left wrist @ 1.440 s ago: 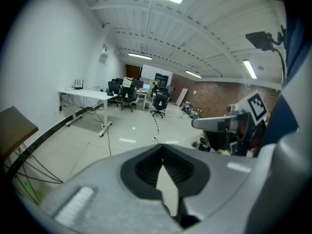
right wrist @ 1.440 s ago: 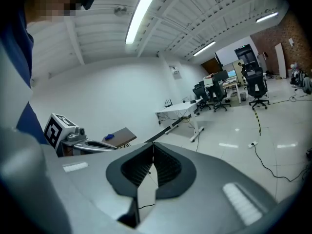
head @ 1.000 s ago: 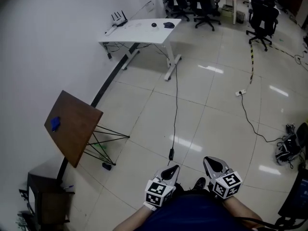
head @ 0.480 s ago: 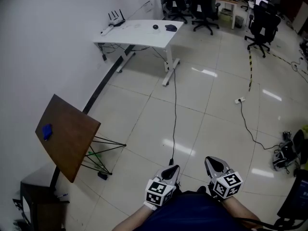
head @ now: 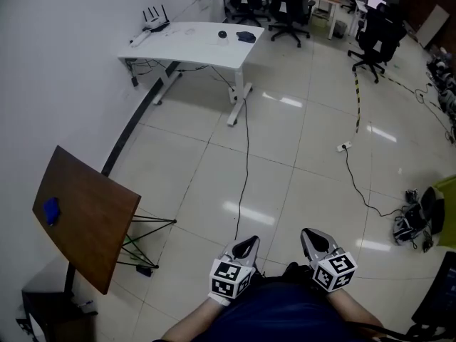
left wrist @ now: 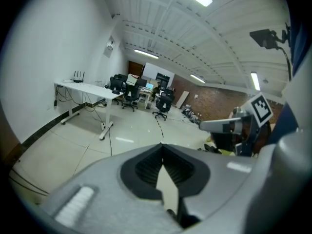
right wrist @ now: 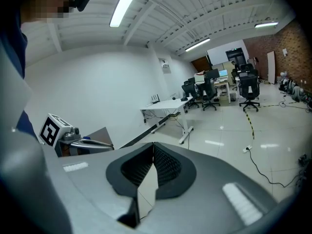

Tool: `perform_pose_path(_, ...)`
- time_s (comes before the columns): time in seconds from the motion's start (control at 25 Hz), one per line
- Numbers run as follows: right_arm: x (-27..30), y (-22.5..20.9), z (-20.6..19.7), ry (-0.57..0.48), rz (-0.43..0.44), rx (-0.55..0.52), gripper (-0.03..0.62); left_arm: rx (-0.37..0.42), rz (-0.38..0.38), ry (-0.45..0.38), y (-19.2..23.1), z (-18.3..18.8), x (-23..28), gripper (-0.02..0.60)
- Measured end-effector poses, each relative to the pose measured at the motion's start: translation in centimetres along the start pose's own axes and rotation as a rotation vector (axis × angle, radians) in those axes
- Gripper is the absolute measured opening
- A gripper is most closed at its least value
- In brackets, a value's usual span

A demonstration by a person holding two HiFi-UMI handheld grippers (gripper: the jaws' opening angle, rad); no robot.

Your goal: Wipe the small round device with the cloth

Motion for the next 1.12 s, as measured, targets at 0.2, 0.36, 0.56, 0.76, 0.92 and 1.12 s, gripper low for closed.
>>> perform_pose_path(0.2,2.2,-1.0,0.1,0.014,-0.026,0.01,0.012,-0.015,-0.045,0.02,1.1,0.1,2.3,0.002)
perform_pose_path(0.36,5.4,-2.7,0.4,0.017,0.013,0.029,0.012,-0.003,-0.012,0.02,2.6,1.6,4.2,0.002)
perform_pose_path(0.56,10.7,-6.2,2.9,-0.004,0.096,0.049,0.012,0.022,0.081,0.035,5.0,4.6,7.4,0.003)
perform_pose_path(0.76,13.4,-10.7,6.7,-0.035,0.14,0.039,0.012,0.052,0.111,0.012,4.7,8.3,12.5,0.002)
perform_pose_path(0.92,14.4,-14.3,8.6,-0.041,0.128,0.057,0.012,0.06,0.091,0.025,4.0,11.0,16.2,0.002)
perform_pose_path(1.12,15.7,-17.1,9.2,-0.033,0.102,0.098,0.012,0.062,0.09,0.052,4.6,12.3,19.0,0.002)
Point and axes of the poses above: the fingertips, and each gripper's own axes: x forward along the fingers, y to its left, z out of its top, the point moved 10 cm from there along -x, backward along the fingers, and after that the axes turned 6 degrees about -y, right-handed, at the moved point
